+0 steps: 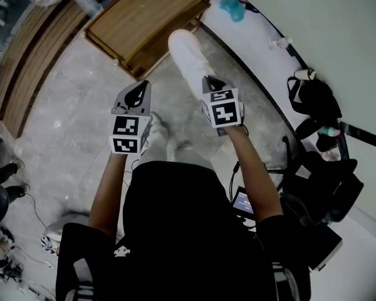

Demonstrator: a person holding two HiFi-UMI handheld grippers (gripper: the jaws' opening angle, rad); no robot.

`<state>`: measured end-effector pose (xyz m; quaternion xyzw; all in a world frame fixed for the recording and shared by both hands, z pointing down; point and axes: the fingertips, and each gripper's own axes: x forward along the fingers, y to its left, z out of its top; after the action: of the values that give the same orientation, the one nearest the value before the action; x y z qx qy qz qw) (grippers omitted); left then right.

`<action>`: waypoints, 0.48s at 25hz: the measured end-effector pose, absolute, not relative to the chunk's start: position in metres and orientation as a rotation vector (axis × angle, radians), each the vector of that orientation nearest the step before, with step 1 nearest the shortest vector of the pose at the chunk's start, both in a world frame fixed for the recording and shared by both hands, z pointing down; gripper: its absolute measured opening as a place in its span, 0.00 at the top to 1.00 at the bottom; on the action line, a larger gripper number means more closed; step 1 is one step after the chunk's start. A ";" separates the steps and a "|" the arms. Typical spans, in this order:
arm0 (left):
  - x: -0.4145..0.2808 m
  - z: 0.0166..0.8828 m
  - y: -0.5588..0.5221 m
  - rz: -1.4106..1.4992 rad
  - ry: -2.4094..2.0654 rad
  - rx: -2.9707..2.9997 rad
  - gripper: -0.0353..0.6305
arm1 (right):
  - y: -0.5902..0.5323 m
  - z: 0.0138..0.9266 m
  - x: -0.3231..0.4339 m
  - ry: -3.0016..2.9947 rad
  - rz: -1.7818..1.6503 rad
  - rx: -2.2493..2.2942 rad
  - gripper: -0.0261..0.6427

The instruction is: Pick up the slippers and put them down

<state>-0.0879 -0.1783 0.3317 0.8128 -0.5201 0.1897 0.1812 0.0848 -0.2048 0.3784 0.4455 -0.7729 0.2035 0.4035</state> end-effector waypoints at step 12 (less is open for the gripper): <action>-0.011 0.321 -0.113 0.598 -1.434 2.368 0.94 | -0.130 0.371 0.157 -1.977 0.536 1.170 0.95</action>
<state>-0.0105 -0.1135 0.3207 0.8262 -0.5001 0.2086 0.1542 0.1573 -0.1304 0.3711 0.4585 -0.7748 0.2101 0.3812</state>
